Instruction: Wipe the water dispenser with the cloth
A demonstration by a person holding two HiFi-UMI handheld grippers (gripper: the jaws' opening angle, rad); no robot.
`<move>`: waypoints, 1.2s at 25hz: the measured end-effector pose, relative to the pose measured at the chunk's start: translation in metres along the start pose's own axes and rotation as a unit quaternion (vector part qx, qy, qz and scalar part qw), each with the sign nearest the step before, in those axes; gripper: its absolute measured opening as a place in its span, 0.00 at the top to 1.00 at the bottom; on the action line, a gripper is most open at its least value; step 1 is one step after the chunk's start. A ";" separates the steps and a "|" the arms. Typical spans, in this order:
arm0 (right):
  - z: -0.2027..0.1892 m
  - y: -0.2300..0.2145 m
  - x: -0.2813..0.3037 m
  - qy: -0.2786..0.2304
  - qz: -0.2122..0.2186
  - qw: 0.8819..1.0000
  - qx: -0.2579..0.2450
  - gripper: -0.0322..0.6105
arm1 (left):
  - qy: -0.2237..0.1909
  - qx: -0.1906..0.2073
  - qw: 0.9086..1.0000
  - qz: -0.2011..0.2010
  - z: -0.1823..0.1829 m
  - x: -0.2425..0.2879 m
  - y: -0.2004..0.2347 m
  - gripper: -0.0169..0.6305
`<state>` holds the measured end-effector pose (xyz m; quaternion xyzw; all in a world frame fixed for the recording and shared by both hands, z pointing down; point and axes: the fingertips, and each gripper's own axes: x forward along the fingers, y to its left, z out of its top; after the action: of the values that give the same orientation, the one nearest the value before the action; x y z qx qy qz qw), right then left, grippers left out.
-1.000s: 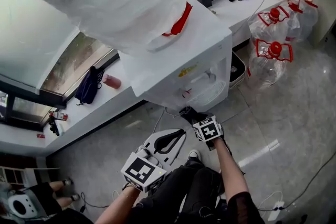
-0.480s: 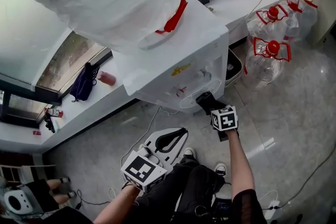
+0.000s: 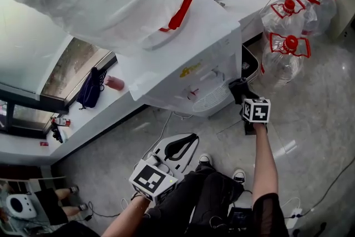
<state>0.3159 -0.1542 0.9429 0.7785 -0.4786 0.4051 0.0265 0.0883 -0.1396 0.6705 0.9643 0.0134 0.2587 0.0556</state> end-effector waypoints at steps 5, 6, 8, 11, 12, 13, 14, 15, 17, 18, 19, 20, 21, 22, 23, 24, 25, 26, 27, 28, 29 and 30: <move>0.016 -0.015 -0.010 -0.023 -0.017 0.999 0.030 0.79 | 0.002 -0.007 1.000 -0.002 0.000 -0.002 -0.003 0.94; 0.017 -0.015 -0.014 -0.023 -0.017 0.999 0.029 0.79 | 0.004 -0.006 1.000 -0.003 0.001 -0.003 -0.004 0.94; 0.017 -0.011 -0.023 -0.020 -0.016 0.999 0.027 0.79 | 0.007 -0.003 1.000 -0.006 0.006 -0.005 -0.007 0.94; 0.009 0.001 -0.044 -0.012 -0.007 0.999 0.036 0.79 | 0.007 -0.005 1.000 -0.013 0.018 -0.012 -0.013 0.94; 0.007 0.007 -0.053 -0.010 -0.002 0.999 0.040 0.79 | 0.007 -0.007 1.000 -0.014 0.023 -0.014 -0.014 0.94; 0.006 0.013 -0.063 -0.008 0.003 0.999 0.044 0.79 | 0.007 -0.008 1.000 -0.015 0.029 -0.016 -0.016 0.94; 0.004 0.021 -0.074 -0.006 0.010 0.999 0.047 0.79 | 0.007 -0.007 1.000 -0.016 0.034 -0.018 -0.018 0.94; 0.002 0.029 -0.086 -0.004 0.016 0.999 0.048 0.79 | 0.007 -0.007 1.000 -0.017 0.041 -0.021 -0.020 0.94; 0.000 0.042 -0.114 0.002 0.028 0.998 0.052 0.79 | 0.004 -0.009 1.000 -0.020 0.054 -0.026 -0.028 0.94; 0.001 0.048 -0.128 0.004 0.033 0.998 0.055 0.79 | 0.002 -0.011 1.000 -0.021 0.062 -0.029 -0.032 0.94; 0.003 0.054 -0.143 0.004 0.040 0.997 0.060 0.79 | -0.001 -0.013 1.000 -0.021 0.069 -0.032 -0.036 0.94; 0.006 0.061 -0.158 0.003 0.048 0.997 0.067 0.79 | -0.002 -0.013 1.000 -0.021 0.075 -0.036 -0.039 0.94; 0.010 0.068 -0.172 0.001 0.059 0.995 0.075 0.79 | -0.003 -0.013 1.000 -0.021 0.082 -0.040 -0.042 0.94; 0.015 0.075 -0.187 -0.001 0.070 0.994 0.084 0.79 | -0.003 -0.013 1.000 -0.019 0.088 -0.044 -0.044 0.94; 0.020 0.082 -0.202 -0.004 0.080 0.993 0.091 0.79 | -0.003 -0.012 1.000 -0.017 0.094 -0.048 -0.047 0.94; 0.025 0.087 -0.217 -0.007 0.090 0.991 0.097 0.79 | -0.004 -0.012 1.000 -0.013 0.100 -0.052 -0.050 0.94; 0.029 0.092 -0.232 -0.009 0.098 0.990 0.098 0.79 | -0.007 -0.013 1.000 -0.009 0.106 -0.056 -0.054 0.94; 0.034 0.097 -0.246 -0.009 0.105 0.990 0.096 0.79 | -0.010 -0.015 1.000 -0.004 0.111 -0.060 -0.058 0.94; 0.038 0.101 -0.259 -0.009 0.110 0.990 0.091 0.79 | -0.013 -0.015 1.000 0.001 0.116 -0.064 -0.061 0.94; 0.041 0.106 -0.272 -0.008 0.115 0.990 0.083 0.79 | -0.016 -0.016 1.000 0.005 0.121 -0.069 -0.065 0.94; 0.044 0.111 -0.287 -0.006 0.119 0.990 0.076 0.79 | -0.017 -0.015 1.000 0.010 0.125 -0.075 -0.069 0.94; 0.047 0.116 -0.302 -0.005 0.123 0.990 0.070 0.79 | -0.019 -0.014 1.000 0.014 0.130 -0.082 -0.074 0.94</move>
<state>0.1906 -0.0188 0.6728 0.7153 -0.5417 0.4341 -0.0806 0.0823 -0.0839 0.5099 0.9682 -0.0047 0.2414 0.0661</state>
